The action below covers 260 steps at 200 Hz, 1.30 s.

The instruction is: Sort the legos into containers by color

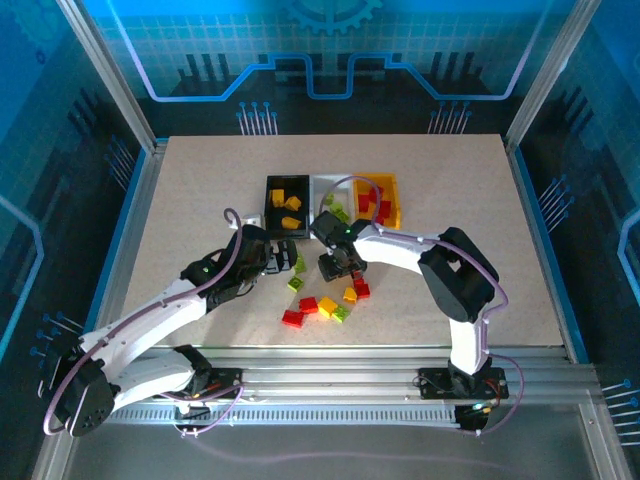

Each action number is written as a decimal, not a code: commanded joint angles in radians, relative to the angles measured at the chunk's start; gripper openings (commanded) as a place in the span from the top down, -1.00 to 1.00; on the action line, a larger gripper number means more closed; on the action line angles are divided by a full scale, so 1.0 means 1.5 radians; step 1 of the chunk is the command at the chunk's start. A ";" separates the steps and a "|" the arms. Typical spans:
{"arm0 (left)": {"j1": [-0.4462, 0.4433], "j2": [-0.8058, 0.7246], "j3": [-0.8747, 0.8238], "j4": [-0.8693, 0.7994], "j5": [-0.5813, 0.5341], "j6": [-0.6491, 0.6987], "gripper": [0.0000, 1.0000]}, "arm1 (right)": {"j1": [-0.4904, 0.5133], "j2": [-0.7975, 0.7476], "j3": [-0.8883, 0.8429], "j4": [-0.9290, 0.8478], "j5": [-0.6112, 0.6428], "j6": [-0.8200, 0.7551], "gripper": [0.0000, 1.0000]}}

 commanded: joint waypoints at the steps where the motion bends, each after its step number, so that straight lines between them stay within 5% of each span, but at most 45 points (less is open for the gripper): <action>1: 0.003 -0.004 -0.011 -0.008 -0.013 -0.004 -0.98 | 0.010 0.006 0.029 0.011 0.012 0.000 0.10; 27: 0.003 -0.014 -0.012 -0.017 -0.015 -0.009 -0.98 | 0.013 -0.040 0.031 0.013 0.015 -0.007 0.28; 76: 0.004 -0.060 -0.049 -0.036 -0.024 -0.042 -0.98 | 0.009 -0.097 0.127 0.002 -0.004 -0.025 0.28; 200: 0.002 -0.132 -0.111 -0.054 0.015 -0.073 -0.98 | -0.026 0.316 0.678 -0.108 -0.034 -0.019 0.21; 218: 0.003 -0.133 -0.110 -0.056 0.018 -0.072 -0.98 | -0.028 0.352 0.735 -0.141 -0.031 -0.013 0.13; 241: 0.002 -0.132 -0.110 -0.055 0.018 -0.069 -0.98 | -0.030 0.348 0.740 -0.137 -0.034 -0.010 -0.28; 260: 0.002 -0.129 -0.109 -0.051 0.021 -0.068 -0.98 | -0.032 0.323 0.728 -0.128 -0.033 -0.013 -0.36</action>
